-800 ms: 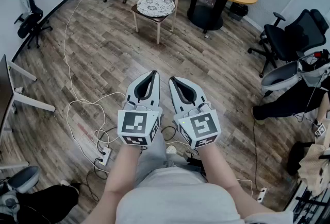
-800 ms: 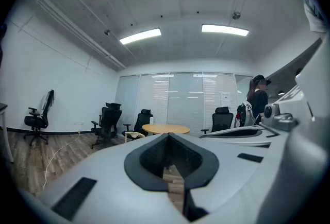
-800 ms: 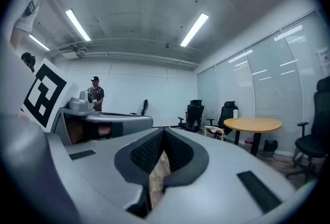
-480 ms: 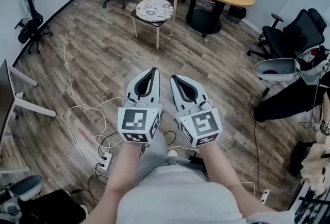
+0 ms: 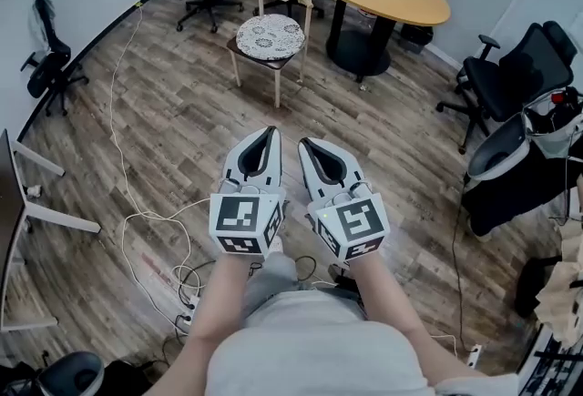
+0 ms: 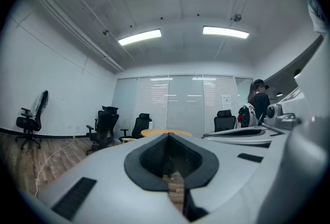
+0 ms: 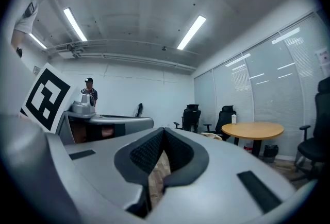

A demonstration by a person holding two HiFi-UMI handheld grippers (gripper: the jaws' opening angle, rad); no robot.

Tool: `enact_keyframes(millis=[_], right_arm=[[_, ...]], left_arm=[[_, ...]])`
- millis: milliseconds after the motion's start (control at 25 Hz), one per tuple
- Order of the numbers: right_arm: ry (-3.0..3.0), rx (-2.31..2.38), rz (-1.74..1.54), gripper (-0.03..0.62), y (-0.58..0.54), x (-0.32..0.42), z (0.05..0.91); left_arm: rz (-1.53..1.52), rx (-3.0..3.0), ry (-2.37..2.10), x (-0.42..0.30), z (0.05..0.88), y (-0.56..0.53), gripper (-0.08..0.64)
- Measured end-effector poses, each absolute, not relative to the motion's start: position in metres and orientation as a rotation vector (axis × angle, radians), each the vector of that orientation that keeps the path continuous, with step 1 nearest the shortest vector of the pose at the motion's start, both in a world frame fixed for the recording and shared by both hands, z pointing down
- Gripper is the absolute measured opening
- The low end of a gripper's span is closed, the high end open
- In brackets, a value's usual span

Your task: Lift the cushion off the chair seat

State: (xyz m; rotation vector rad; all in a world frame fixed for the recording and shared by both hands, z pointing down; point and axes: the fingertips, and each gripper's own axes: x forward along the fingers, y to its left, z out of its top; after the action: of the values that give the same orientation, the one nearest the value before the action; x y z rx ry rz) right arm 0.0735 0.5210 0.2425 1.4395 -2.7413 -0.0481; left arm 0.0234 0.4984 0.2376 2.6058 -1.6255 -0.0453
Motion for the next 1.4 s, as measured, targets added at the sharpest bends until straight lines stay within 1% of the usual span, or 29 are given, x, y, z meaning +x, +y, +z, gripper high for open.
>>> enact_keyframes(millis=[440, 840, 1120, 1400], right_arm=[[-2.691, 1.528, -0.010, 0.024, 0.415, 0.053, 0.240], [-2.689, 1.470, -0.025, 0.023, 0.360, 0.019, 0.245], [-2.696, 1.449, 0.002, 0.025, 0.304, 0.018, 0.252], [-2.718, 1.408, 0.008, 0.025, 0.238, 0.020, 0.250]], left_arm=[[-0.064, 2.626, -1.553, 0.000, 0.229, 0.394, 0.002], [-0.075, 2.613, -1.562, -0.024, 0.233, 0.337, 0.002], [-0.073, 2.562, -1.596, -0.033, 0.242, 0.281, 0.002], [-0.051, 2.550, -1.614, -0.028, 0.243, 0.218, 0.002]])
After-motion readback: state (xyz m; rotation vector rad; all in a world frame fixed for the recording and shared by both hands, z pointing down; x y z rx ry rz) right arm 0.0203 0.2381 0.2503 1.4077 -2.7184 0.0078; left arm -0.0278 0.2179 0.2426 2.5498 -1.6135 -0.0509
